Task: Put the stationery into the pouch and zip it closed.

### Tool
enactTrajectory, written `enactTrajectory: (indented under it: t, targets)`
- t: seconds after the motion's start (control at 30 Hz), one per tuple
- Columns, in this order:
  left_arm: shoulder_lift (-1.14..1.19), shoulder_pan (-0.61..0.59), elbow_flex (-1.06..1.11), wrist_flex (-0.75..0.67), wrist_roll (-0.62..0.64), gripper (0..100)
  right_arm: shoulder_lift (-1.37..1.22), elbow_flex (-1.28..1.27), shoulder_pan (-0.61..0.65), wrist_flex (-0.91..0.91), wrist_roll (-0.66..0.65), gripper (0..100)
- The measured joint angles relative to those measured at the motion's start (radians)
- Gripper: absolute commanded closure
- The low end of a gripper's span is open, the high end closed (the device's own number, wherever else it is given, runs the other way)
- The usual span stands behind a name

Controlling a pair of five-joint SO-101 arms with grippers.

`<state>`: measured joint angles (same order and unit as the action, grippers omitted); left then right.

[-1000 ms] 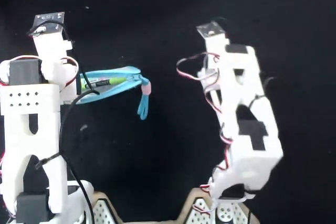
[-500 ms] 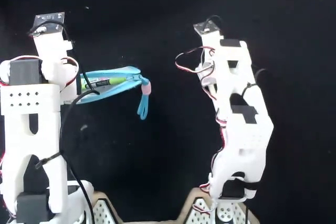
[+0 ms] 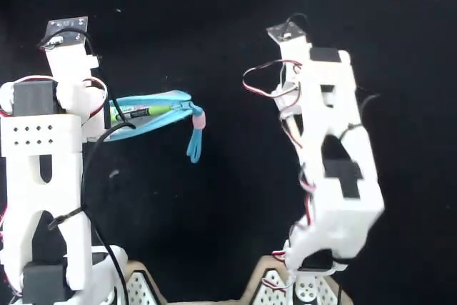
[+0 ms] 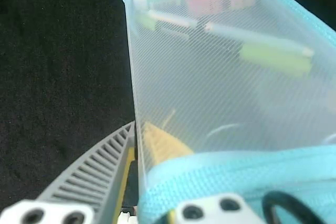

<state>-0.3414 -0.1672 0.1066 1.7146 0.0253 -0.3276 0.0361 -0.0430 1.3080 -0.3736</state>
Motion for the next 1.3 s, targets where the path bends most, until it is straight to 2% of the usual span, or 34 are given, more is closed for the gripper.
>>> enactTrajectory:
  t: [0.23,0.3,0.67,1.0,1.3]
  targets:
    - [0.0,0.0,0.0,0.0,0.0,97,0.456,-0.242,0.014,0.002,0.002,98.8]
    - [0.0,0.0,0.0,0.0,0.0,97,0.601,-0.267,0.041,0.002,0.038,98.8]
    - [0.0,0.0,0.0,0.0,0.0,97,1.214,-0.282,0.358,-0.005,0.304,98.7]
    - [0.0,0.0,0.0,0.0,0.0,97,1.401,-0.282,0.689,-0.282,0.442,98.7]
    - [0.0,0.0,0.0,0.0,0.0,97,1.401,-0.485,0.732,-0.643,0.465,98.7]
